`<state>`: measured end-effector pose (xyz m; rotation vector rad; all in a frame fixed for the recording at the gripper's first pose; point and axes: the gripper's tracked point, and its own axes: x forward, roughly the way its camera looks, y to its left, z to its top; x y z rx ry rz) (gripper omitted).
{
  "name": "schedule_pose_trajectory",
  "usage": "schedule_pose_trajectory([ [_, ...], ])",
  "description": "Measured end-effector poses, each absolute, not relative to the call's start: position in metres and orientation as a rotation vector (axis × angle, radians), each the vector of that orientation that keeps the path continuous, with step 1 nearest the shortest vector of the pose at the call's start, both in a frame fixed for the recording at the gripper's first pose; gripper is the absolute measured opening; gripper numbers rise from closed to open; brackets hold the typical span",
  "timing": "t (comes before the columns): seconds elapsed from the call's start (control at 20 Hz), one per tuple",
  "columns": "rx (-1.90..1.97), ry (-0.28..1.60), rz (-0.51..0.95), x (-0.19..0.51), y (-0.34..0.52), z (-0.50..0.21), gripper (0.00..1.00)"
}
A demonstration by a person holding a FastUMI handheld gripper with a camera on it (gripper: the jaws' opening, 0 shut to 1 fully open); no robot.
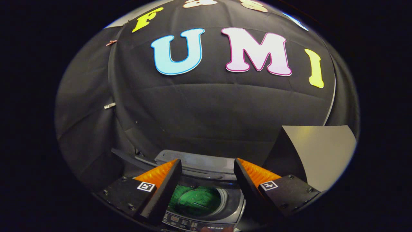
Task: Put the clothes into the washing machine and then close the washing machine lid.
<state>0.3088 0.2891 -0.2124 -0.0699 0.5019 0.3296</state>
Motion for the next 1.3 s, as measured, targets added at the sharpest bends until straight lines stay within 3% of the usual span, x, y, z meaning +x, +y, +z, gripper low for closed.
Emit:
schedule_pose_trajectory([
  [0.4,-0.123,0.485,0.394,0.269,0.297,-0.217,1.00],
  [1.3,-0.028,0.227,0.361,0.245,0.253,-0.107,1.00],
])
